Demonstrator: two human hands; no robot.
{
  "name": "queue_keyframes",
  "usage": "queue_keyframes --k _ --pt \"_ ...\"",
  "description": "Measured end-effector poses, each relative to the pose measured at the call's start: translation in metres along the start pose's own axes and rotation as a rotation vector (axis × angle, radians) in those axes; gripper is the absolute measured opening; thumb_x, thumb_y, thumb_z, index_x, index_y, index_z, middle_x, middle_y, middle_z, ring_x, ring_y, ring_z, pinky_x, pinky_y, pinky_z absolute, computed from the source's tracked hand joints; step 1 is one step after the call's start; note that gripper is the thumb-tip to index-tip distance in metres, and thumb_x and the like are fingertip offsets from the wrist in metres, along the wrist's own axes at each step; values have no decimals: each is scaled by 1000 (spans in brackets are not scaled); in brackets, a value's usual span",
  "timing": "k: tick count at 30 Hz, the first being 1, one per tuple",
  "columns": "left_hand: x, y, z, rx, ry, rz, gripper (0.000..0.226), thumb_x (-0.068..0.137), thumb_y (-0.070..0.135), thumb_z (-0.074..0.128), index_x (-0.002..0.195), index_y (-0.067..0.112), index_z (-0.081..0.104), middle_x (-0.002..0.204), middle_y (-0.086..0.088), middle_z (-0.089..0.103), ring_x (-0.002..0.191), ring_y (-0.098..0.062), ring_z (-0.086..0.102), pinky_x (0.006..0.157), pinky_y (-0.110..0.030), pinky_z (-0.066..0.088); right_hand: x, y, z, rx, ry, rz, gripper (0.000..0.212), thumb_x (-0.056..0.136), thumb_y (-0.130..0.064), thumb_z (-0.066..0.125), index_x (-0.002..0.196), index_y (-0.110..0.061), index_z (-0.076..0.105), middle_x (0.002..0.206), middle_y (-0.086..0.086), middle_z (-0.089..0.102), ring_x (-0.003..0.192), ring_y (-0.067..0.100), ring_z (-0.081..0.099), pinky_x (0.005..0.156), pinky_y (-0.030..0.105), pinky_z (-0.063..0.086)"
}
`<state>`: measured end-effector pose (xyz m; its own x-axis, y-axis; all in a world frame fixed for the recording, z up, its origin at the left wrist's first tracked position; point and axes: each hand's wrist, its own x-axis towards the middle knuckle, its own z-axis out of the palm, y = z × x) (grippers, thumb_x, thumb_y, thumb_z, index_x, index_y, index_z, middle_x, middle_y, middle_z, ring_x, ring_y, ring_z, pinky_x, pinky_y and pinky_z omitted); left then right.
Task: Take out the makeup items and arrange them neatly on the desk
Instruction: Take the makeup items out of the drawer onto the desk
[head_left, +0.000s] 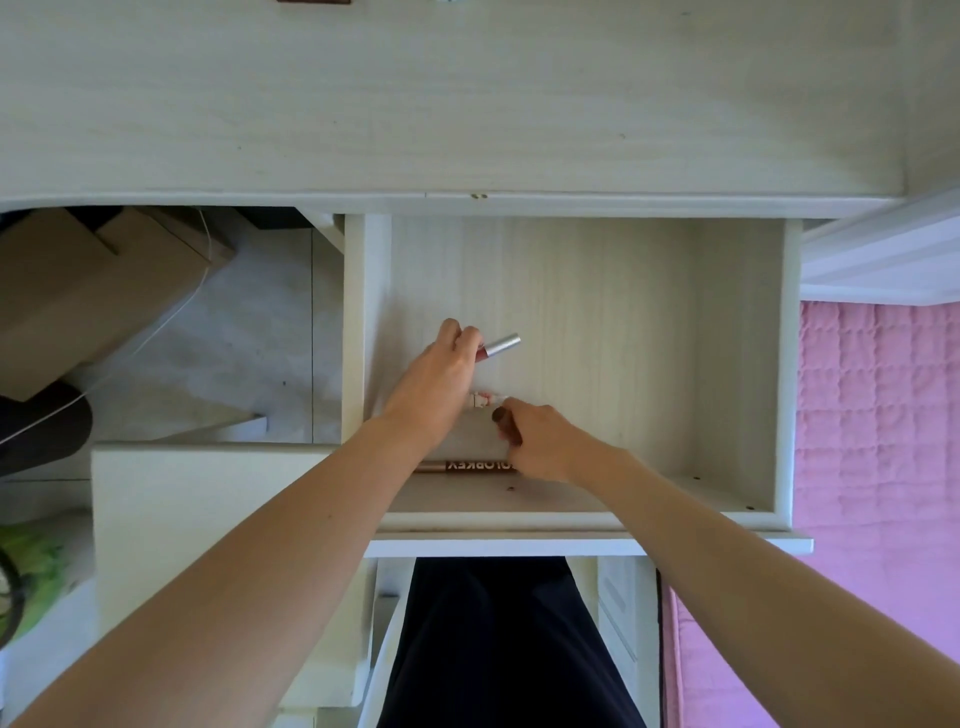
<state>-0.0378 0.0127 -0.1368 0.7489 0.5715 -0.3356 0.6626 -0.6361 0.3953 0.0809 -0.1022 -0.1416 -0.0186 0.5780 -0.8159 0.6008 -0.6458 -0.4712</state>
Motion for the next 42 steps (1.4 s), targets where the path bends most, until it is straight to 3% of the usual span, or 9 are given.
queue_keyframes --k 4,7,13,17,22,28,32,38,42 --pt "-5 3 -2 88 19 -37 15 93 12 51 107 9 51 98 -5 48 66 -14 48 58 -28 46 -4 -3 -1 -19 -28 20 3 84 -21 52 85 -23 51 91 1 57 82 20 56 66 28 45" --pt "-5 5 -1 56 -83 -104 20 93 26 54 103 10 48 94 -4 55 70 -20 56 57 -34 51 -4 -9 1 -128 -30 -6 25 91 -39 51 71 -24 53 79 0 58 74 18 56 71 33 49" --pt "-5 -3 9 146 -265 -71 28 87 34 66 98 11 54 104 -5 50 77 -23 57 55 -32 38 -3 -20 11 -295 -58 -118 25 95 -22 46 110 -11 61 108 9 59 98 29 57 87 42 49" --pt "-6 -8 13 180 -249 -82 33 83 27 69 106 13 51 110 -4 49 84 -26 60 54 -32 36 -2 -20 19 -303 -80 -149 19 92 -15 48 105 -13 62 112 11 62 103 29 56 88 38 47" --pt "-6 -10 17 126 -230 -110 22 88 29 61 102 13 55 106 -5 50 81 -25 59 54 -31 38 4 -21 18 -364 -134 -161 22 95 -24 53 113 -15 62 120 10 54 110 27 53 95 38 45" --pt "-2 -10 18 -13 -221 -195 20 87 27 60 98 10 55 101 -6 51 82 -28 56 56 -33 38 11 -22 15 -395 -202 -162 25 96 -23 48 115 -11 59 123 11 52 108 27 53 92 35 44" --pt "-2 -12 17 -156 -179 -292 21 82 22 63 81 14 44 78 -2 50 68 -23 47 52 -29 29 12 -20 13 -384 -255 -144 23 97 -23 48 113 -9 56 118 12 58 104 30 55 83 33 41" --pt "-3 -7 5 -461 -147 -432 30 78 21 68 70 11 41 62 -4 44 57 -20 39 50 -29 28 -3 -9 -10 -157 -316 -102 22 94 -22 50 113 -15 59 106 8 62 95 28 57 84 36 46" --pt "-6 4 -11 -703 -142 -551 28 82 28 64 82 3 53 55 -10 60 53 -20 55 63 -37 48 -27 1 -41 159 -296 -33 8 91 -16 57 98 -13 58 82 12 62 66 22 55 57 29 47"
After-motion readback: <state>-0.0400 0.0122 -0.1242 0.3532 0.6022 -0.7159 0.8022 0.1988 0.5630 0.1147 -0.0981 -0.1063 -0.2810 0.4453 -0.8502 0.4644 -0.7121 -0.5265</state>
